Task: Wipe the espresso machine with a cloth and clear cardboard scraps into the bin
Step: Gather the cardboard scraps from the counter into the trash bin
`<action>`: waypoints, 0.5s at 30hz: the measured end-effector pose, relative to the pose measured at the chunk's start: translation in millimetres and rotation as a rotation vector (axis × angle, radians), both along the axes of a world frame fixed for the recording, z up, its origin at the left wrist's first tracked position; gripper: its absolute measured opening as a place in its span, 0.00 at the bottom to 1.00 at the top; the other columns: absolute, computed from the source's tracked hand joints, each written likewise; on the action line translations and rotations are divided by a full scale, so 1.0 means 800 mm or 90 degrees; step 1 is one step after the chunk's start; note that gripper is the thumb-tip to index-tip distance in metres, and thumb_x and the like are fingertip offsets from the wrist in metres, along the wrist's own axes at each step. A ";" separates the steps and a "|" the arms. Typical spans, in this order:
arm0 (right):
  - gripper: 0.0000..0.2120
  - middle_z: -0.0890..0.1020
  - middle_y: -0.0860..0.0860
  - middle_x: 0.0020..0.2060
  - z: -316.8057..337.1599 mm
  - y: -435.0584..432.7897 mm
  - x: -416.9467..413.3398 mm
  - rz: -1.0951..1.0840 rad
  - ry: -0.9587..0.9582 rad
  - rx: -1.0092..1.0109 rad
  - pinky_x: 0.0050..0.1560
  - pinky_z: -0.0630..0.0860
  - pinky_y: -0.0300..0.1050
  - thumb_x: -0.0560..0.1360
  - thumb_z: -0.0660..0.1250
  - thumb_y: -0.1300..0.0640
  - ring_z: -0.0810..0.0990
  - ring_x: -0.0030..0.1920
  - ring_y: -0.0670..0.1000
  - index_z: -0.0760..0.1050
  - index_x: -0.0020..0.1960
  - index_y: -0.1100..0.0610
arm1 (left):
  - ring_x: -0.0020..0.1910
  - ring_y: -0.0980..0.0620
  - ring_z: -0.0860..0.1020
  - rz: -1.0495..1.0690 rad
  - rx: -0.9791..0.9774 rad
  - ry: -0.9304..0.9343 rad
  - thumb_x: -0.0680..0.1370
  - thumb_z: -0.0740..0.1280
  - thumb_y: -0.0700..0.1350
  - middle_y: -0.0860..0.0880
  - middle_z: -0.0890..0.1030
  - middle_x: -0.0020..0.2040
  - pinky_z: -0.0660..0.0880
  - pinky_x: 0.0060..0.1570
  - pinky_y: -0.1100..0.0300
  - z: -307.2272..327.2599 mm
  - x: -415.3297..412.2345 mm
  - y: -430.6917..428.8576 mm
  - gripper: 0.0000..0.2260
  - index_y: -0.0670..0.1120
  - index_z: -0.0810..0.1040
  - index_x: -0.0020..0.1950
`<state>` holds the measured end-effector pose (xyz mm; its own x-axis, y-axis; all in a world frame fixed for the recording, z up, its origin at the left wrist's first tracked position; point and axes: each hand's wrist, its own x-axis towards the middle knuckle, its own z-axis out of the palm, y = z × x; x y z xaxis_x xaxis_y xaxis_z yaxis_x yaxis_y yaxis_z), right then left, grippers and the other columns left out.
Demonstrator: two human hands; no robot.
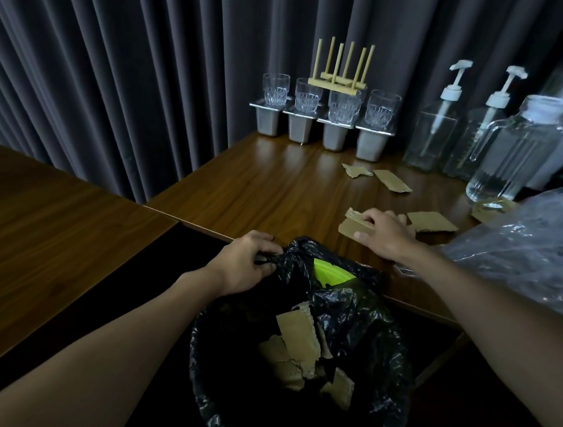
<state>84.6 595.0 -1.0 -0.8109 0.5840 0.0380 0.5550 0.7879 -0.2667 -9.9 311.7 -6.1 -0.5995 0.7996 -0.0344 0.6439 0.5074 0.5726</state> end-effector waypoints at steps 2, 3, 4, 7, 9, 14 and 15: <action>0.26 0.73 0.53 0.59 0.008 -0.002 0.001 -0.016 -0.020 -0.013 0.58 0.63 0.54 0.73 0.70 0.44 0.68 0.62 0.59 0.66 0.66 0.49 | 0.72 0.46 0.68 -0.001 -0.003 0.000 0.80 0.68 0.45 0.48 0.65 0.76 0.66 0.69 0.55 0.000 -0.001 0.000 0.17 0.51 0.77 0.68; 0.27 0.73 0.53 0.59 0.011 -0.002 0.002 -0.028 -0.007 -0.054 0.60 0.65 0.55 0.72 0.72 0.46 0.69 0.63 0.59 0.65 0.66 0.51 | 0.72 0.46 0.68 -0.001 -0.004 0.002 0.80 0.68 0.45 0.48 0.65 0.76 0.66 0.69 0.56 -0.001 -0.001 0.001 0.17 0.51 0.77 0.68; 0.26 0.73 0.54 0.59 0.016 -0.003 0.004 -0.042 0.021 -0.108 0.61 0.68 0.55 0.72 0.73 0.50 0.71 0.62 0.59 0.66 0.65 0.54 | 0.72 0.46 0.68 -0.002 -0.005 0.003 0.80 0.68 0.45 0.48 0.65 0.76 0.66 0.68 0.57 -0.001 -0.002 0.001 0.16 0.51 0.77 0.68; 0.06 0.80 0.56 0.48 0.031 -0.007 0.009 -0.060 0.165 -0.249 0.46 0.75 0.48 0.74 0.68 0.64 0.78 0.50 0.56 0.76 0.51 0.59 | 0.72 0.46 0.68 -0.003 -0.003 0.006 0.80 0.68 0.45 0.47 0.65 0.76 0.64 0.67 0.60 -0.002 -0.003 0.000 0.16 0.52 0.77 0.67; 0.05 0.80 0.57 0.44 0.048 -0.018 0.014 -0.062 0.243 -0.326 0.41 0.74 0.46 0.75 0.64 0.67 0.79 0.46 0.54 0.78 0.47 0.61 | 0.72 0.46 0.68 -0.003 -0.003 0.004 0.79 0.69 0.45 0.47 0.65 0.76 0.64 0.68 0.58 -0.002 -0.003 0.000 0.16 0.52 0.77 0.67; 0.09 0.85 0.55 0.48 0.080 -0.054 0.038 0.170 0.108 -0.637 0.44 0.80 0.42 0.75 0.70 0.63 0.84 0.49 0.53 0.80 0.55 0.61 | 0.73 0.46 0.67 -0.001 -0.002 0.009 0.79 0.69 0.45 0.47 0.66 0.75 0.63 0.68 0.58 -0.002 -0.003 0.001 0.16 0.52 0.77 0.67; 0.10 0.85 0.54 0.48 0.077 -0.058 0.040 0.206 0.072 -0.630 0.46 0.80 0.42 0.75 0.70 0.61 0.84 0.51 0.52 0.80 0.56 0.60 | 0.72 0.46 0.67 -0.003 -0.003 0.013 0.79 0.69 0.45 0.47 0.66 0.75 0.63 0.68 0.58 -0.002 -0.003 0.000 0.15 0.52 0.78 0.66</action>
